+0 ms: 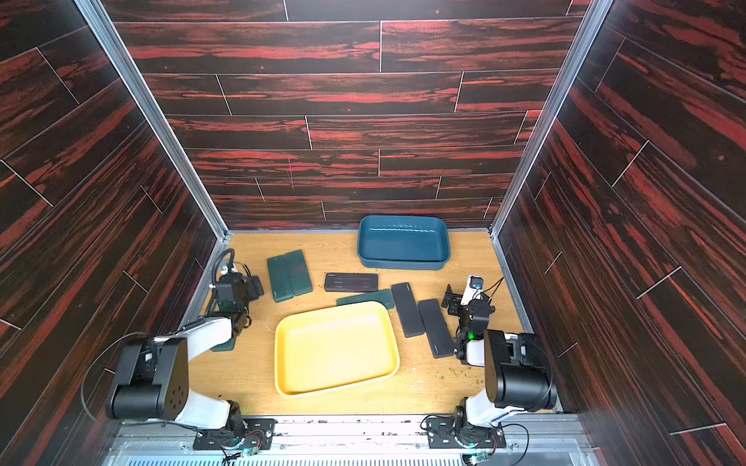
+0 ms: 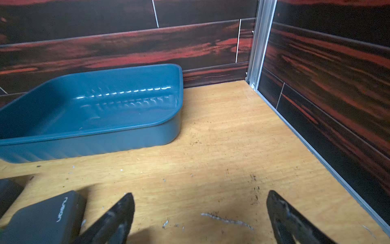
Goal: Place the pencil cases by color into the storage box
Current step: Adjust the pencil case at the center of the board.
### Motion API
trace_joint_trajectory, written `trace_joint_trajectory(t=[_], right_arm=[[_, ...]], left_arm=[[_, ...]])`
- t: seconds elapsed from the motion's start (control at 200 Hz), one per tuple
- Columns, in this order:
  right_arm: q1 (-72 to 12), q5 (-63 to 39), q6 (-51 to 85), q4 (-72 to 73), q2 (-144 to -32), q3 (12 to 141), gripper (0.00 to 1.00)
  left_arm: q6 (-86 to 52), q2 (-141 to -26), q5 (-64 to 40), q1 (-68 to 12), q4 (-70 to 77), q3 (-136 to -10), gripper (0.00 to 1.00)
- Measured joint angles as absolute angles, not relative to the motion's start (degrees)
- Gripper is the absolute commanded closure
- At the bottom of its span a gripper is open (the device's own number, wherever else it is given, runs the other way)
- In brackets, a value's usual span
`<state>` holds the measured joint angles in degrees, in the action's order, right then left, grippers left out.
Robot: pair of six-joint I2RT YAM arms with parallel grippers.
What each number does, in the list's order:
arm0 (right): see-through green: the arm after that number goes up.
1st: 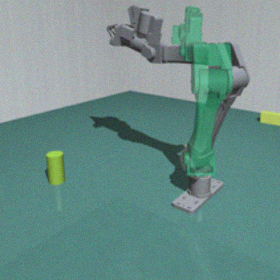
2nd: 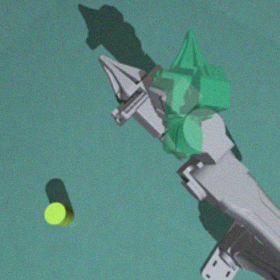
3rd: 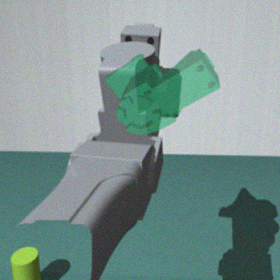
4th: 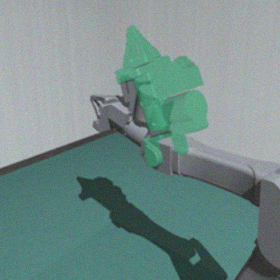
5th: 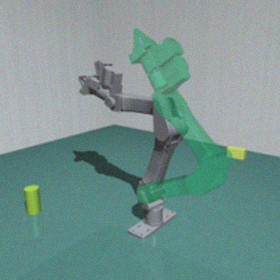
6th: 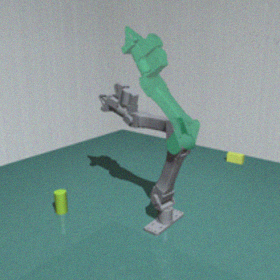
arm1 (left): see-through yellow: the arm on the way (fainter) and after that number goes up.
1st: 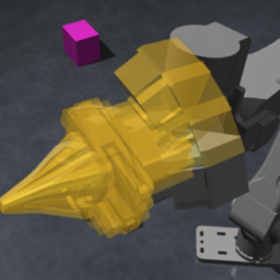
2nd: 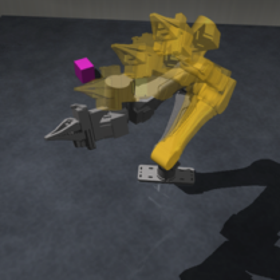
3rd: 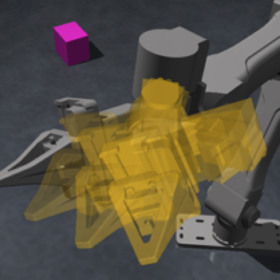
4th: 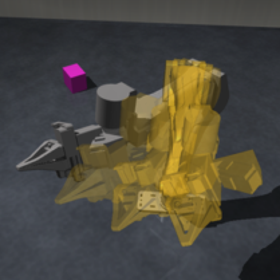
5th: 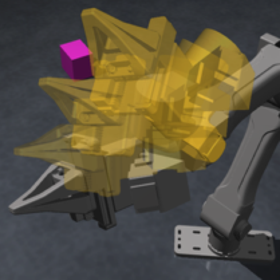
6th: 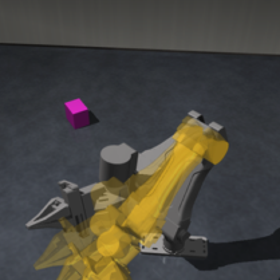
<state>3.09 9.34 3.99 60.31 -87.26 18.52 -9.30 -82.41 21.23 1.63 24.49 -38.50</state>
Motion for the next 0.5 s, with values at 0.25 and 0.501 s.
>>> trace_joint_trajectory(t=[0.25,0.501], right_arm=[[2.6,14.5,8.5,38.6,-81.5,30.1,0.01],[1.8,14.3,15.3,14.3,-78.4,43.9,0.01]], left_arm=[[-13.7,-75.9,22.2,1.2,9.9,-46.3,0.03],[-22.6,-73.7,22.7,-2.5,-10.5,-56.0,0.00]])
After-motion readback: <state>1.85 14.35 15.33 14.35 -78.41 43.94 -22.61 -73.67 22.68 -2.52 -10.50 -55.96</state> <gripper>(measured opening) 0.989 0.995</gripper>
